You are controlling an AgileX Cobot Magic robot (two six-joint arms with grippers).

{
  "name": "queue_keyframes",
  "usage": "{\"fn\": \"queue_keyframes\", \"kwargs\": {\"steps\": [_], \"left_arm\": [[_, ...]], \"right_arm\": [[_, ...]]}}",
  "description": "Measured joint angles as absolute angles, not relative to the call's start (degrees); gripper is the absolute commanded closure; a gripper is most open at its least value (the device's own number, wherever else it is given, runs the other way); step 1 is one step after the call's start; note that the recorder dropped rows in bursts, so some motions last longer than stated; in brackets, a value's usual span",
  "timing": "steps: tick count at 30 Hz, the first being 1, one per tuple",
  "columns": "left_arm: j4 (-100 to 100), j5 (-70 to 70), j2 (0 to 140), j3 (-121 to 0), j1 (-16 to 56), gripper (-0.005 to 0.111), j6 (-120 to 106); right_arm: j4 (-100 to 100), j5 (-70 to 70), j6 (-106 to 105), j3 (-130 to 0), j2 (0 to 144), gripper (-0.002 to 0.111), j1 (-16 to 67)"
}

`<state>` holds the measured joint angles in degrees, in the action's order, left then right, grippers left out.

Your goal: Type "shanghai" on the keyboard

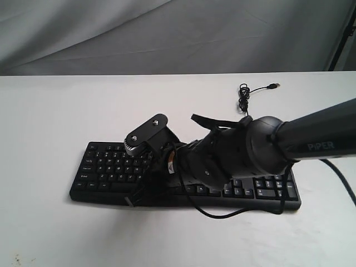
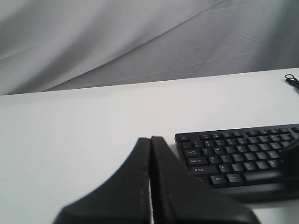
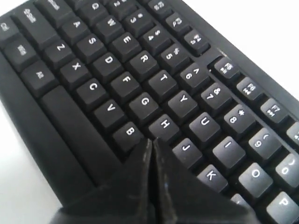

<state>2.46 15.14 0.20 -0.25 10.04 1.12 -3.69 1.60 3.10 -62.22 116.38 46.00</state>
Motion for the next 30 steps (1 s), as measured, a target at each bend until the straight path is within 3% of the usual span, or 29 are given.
{"fn": "queue_keyframes", "kwargs": {"steps": [30], "left_arm": [[2.5,15.1,0.2,-0.2,10.0,0.107,1.1]], "right_arm": [[-4.0,4.2,-0.5,-71.0,120.7,0.108,47.3]]}}
